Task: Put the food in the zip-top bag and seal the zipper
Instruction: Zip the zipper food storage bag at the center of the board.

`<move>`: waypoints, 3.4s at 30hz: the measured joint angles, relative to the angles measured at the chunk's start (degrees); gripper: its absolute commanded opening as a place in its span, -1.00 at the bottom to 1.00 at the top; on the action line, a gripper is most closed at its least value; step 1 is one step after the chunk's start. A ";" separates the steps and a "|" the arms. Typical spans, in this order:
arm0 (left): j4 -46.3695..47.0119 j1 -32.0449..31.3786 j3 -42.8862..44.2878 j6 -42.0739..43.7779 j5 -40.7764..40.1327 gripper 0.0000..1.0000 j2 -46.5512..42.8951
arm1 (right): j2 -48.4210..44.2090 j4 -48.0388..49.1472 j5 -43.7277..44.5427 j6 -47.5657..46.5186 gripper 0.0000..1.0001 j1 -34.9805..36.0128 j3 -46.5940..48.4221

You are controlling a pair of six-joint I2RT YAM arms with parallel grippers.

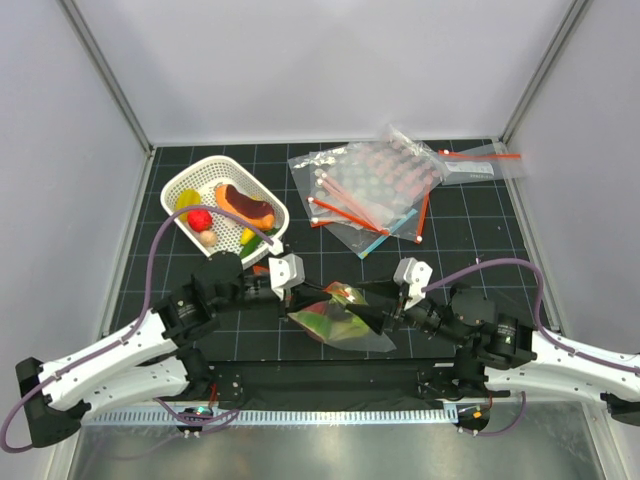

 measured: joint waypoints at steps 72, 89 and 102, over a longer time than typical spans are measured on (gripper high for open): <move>8.55 -0.28 -1.33 -6.54 8.15 -0.90 2.69 | 2.16 2.54 -11.28 2.14 -0.94 0.24 1.01; 10.69 -0.74 -1.29 -9.01 8.02 -0.99 0.63 | 4.35 4.26 -11.06 1.66 -0.29 0.11 0.31; 11.41 -0.98 -2.21 -9.20 4.13 -1.00 -0.59 | -0.66 6.36 -5.90 3.08 -0.67 0.28 -2.10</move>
